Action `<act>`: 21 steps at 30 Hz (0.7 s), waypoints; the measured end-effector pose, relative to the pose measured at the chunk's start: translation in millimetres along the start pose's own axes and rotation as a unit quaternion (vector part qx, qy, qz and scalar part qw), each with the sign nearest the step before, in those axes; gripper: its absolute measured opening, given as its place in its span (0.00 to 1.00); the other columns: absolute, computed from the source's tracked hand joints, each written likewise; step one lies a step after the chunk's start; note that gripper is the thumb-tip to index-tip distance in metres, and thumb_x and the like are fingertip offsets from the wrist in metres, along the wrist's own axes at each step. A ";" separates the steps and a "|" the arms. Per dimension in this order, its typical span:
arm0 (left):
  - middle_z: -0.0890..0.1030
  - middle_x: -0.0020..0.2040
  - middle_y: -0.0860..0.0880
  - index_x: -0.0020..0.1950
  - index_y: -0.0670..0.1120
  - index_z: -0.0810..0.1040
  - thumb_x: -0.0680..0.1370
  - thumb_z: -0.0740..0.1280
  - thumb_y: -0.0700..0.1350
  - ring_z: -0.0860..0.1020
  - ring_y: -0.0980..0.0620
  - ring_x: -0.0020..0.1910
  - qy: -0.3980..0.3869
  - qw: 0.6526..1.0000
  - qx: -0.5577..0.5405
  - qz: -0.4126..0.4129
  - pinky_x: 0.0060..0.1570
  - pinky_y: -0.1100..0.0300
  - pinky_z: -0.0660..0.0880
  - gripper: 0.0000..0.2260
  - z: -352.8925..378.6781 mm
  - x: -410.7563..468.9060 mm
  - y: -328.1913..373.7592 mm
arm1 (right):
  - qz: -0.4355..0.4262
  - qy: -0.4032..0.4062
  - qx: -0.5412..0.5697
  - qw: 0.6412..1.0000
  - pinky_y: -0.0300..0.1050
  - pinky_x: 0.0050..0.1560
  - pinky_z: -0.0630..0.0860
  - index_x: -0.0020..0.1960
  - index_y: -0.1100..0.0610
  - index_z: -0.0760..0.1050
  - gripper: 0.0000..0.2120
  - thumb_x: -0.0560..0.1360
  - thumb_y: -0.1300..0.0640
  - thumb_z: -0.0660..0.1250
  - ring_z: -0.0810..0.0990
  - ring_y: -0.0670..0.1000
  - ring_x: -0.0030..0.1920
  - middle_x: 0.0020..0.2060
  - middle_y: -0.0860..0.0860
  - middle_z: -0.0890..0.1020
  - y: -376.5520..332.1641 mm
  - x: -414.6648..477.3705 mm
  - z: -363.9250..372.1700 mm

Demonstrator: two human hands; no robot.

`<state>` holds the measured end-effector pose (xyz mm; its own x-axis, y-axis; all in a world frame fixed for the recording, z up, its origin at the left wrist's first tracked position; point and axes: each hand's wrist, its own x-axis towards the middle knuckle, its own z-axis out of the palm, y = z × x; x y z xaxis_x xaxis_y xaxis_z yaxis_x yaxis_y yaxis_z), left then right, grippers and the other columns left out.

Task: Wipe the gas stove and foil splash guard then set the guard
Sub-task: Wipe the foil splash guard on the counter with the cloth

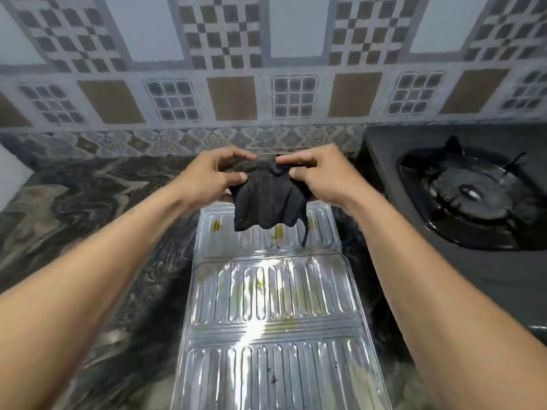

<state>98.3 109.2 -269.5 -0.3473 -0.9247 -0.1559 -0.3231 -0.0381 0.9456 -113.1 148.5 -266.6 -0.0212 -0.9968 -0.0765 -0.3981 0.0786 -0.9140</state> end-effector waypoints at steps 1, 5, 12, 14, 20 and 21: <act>0.83 0.52 0.49 0.61 0.47 0.79 0.80 0.64 0.31 0.83 0.56 0.42 -0.008 1.000 -0.003 -0.003 0.39 0.58 0.82 0.15 -1.8 8.5 -4.0 | 0.007 -0.002 -0.014 1.000 0.54 0.59 0.80 0.58 0.51 0.84 0.16 0.79 0.67 0.64 0.82 0.52 0.57 0.54 0.51 0.85 3.3 10.8 1.1; 0.83 0.51 0.47 0.61 0.47 0.80 0.80 0.65 0.31 0.82 0.55 0.40 -0.025 0.999 -0.003 -0.032 0.39 0.57 0.83 0.15 -12.6 44.9 -19.7 | 0.050 -0.015 -0.074 0.996 0.47 0.50 0.83 0.56 0.51 0.85 0.17 0.79 0.67 0.62 0.83 0.52 0.51 0.50 0.50 0.85 11.3 53.0 3.8; 0.81 0.46 0.43 0.53 0.44 0.82 0.78 0.66 0.30 0.79 0.50 0.39 -0.016 0.994 0.045 -0.094 0.34 0.58 0.82 0.11 -12.3 107.0 -60.1 | 0.107 -0.071 -0.200 0.971 0.39 0.42 0.76 0.52 0.54 0.86 0.20 0.75 0.68 0.57 0.80 0.51 0.48 0.45 0.49 0.83 37.5 127.3 22.5; 0.81 0.45 0.45 0.52 0.47 0.83 0.78 0.69 0.33 0.80 0.47 0.41 -0.003 0.992 0.096 -0.080 0.44 0.52 0.83 0.10 -12.0 121.9 -78.5 | 0.115 -0.078 -0.245 0.959 0.40 0.51 0.76 0.53 0.52 0.85 0.18 0.74 0.65 0.60 0.81 0.54 0.55 0.52 0.53 0.85 51.3 143.4 34.3; 0.75 0.70 0.48 0.71 0.50 0.75 0.79 0.68 0.44 0.73 0.46 0.69 0.031 0.926 0.376 0.014 0.66 0.53 0.70 0.20 -57.0 135.4 -118.9 | 0.029 -0.027 -0.430 0.902 0.65 0.75 0.53 0.77 0.52 0.60 0.26 0.81 0.47 0.58 0.48 0.61 0.79 0.80 0.58 0.53 80.6 126.5 97.4; 0.70 0.75 0.48 0.74 0.50 0.71 0.79 0.68 0.45 0.68 0.45 0.74 0.010 0.911 0.413 0.008 0.72 0.51 0.66 0.23 -68.1 133.5 -125.6 | 0.040 -0.023 -0.419 0.907 0.67 0.75 0.49 0.78 0.52 0.58 0.28 0.82 0.42 0.55 0.45 0.62 0.79 0.80 0.59 0.51 84.9 120.4 110.8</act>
<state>152.5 -35.2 -389.6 -0.3446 -0.9296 -0.1306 -0.8731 0.2662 0.4085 -47.9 36.4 -397.6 -0.0509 -0.9854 -0.1628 -0.9546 0.0959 -0.2822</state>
